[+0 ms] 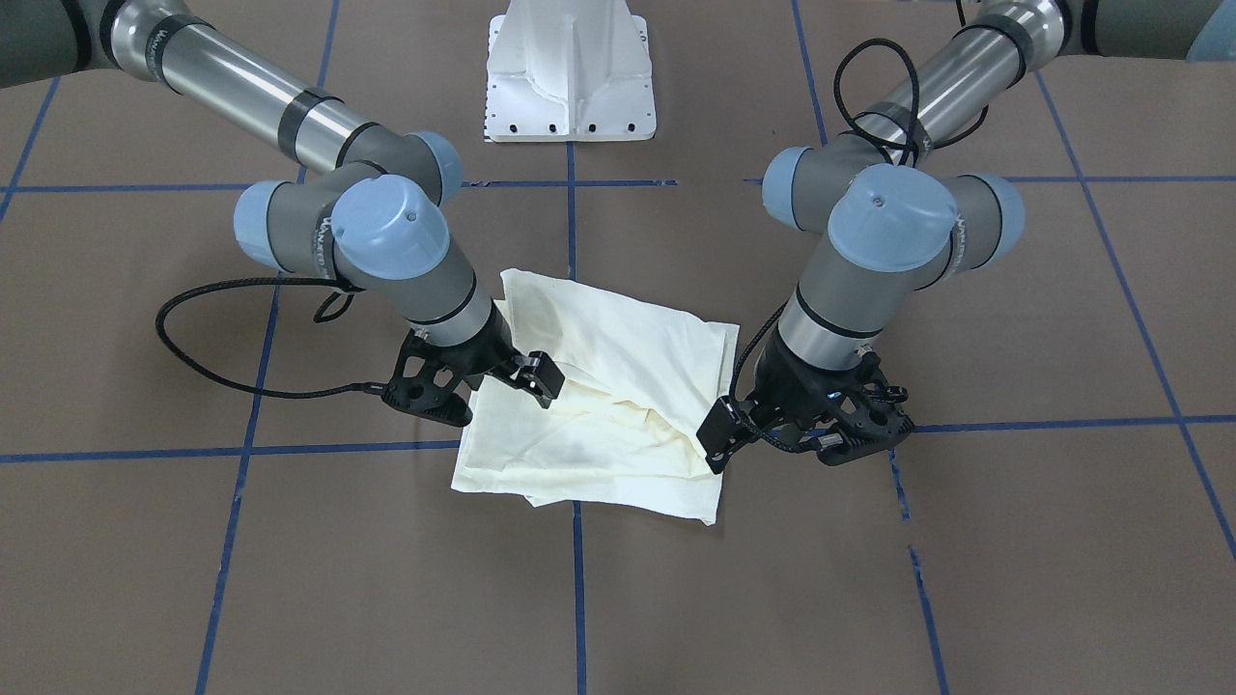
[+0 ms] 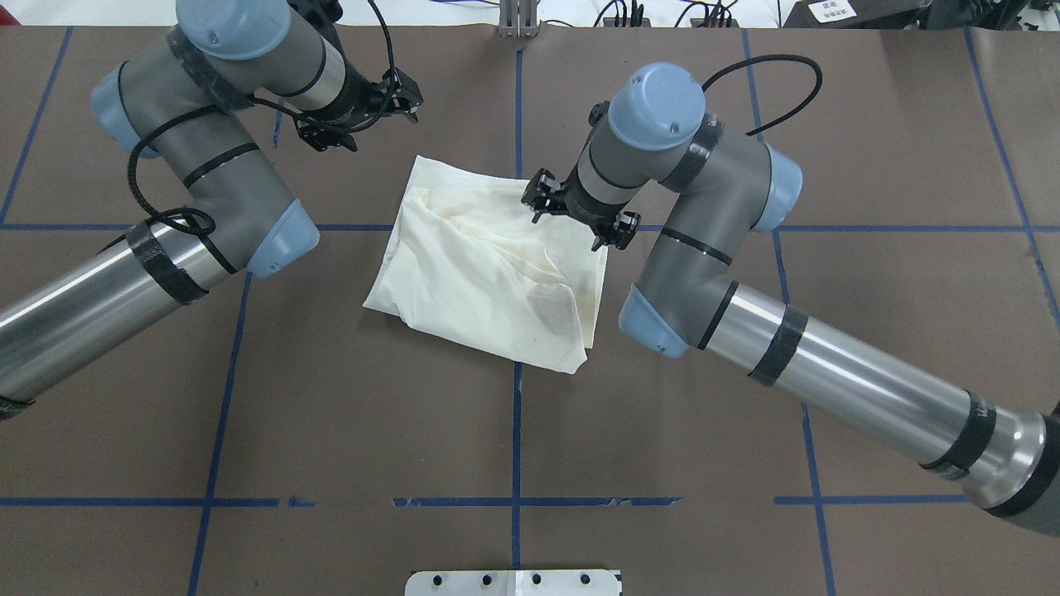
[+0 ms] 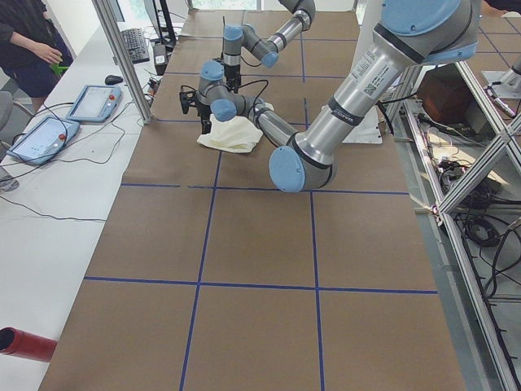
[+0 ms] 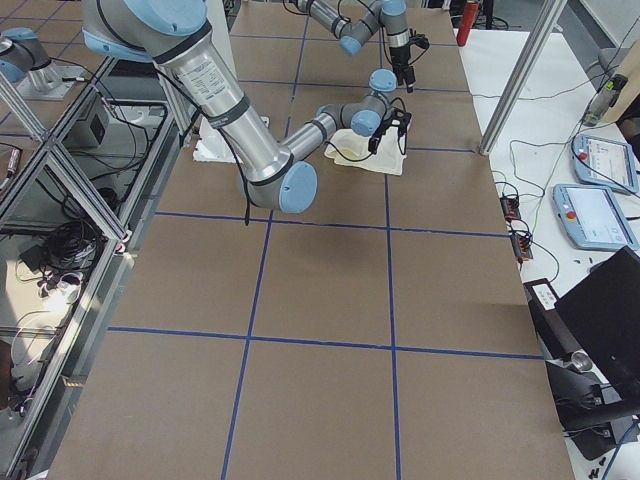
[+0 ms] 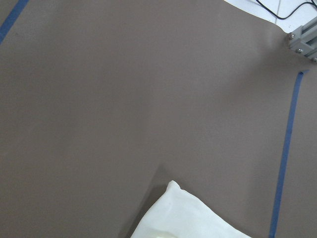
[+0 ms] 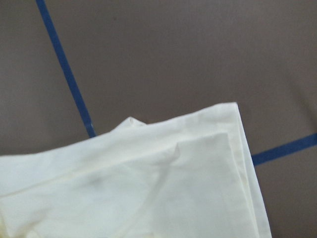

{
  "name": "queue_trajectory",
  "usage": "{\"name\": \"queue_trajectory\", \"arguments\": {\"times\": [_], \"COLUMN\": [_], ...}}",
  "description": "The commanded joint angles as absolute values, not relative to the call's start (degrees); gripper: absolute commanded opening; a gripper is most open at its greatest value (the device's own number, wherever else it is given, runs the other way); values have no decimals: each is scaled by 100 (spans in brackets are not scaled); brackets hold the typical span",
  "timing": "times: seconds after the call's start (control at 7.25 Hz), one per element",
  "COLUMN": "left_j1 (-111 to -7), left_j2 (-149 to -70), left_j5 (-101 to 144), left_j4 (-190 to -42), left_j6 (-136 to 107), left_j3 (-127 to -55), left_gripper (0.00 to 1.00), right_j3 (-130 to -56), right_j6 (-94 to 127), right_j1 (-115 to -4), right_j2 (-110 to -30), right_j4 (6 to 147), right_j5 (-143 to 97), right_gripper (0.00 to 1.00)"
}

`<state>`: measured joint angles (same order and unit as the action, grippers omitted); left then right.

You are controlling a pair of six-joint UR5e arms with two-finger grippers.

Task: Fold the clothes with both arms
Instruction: 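Lower the fold onto the far edge and press it with the right gripper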

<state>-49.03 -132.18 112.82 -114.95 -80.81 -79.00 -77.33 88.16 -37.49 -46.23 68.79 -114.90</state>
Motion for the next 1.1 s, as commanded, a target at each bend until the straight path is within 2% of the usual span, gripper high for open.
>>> {"name": "queue_trajectory", "arguments": {"times": [0.0,0.14,0.28,0.41,0.55,0.69,0.97], "left_j1": [-5001,-5001,-5010,-5010,-5010,-5010,-5001], "left_j2": [-13210,-13201,-13192,-13184,-13184,-13192,-13192], "left_j5": [11468,11470,11478,11479,11479,11487,11487], "left_j4": [-11435,-11295,-11285,-11285,-11285,-11285,-11294], "left_j6": [-8042,-8042,-8042,-8042,-8051,-8051,-8042], "left_j3": [-7997,-8085,-8121,-8147,-8147,-8147,-8147], "left_gripper": [100,100,100,100,100,100,100], "right_j3": [-7901,-7988,-8015,-8016,-8007,-8007,-8007], "right_j6": [8719,8719,8719,8684,8553,8473,8307], "right_j1": [-3271,-3217,-3217,-3217,-3217,-3217,-3330], "right_j2": [-4676,-4702,-4693,-4702,-4711,-4720,-4702], "right_j4": [7204,7294,7295,7295,7295,7295,7286], "right_j5": [-11109,-11109,-11135,-11171,-11188,-11188,-11180], "right_gripper": [99,93,73,47,25,18,30]}}
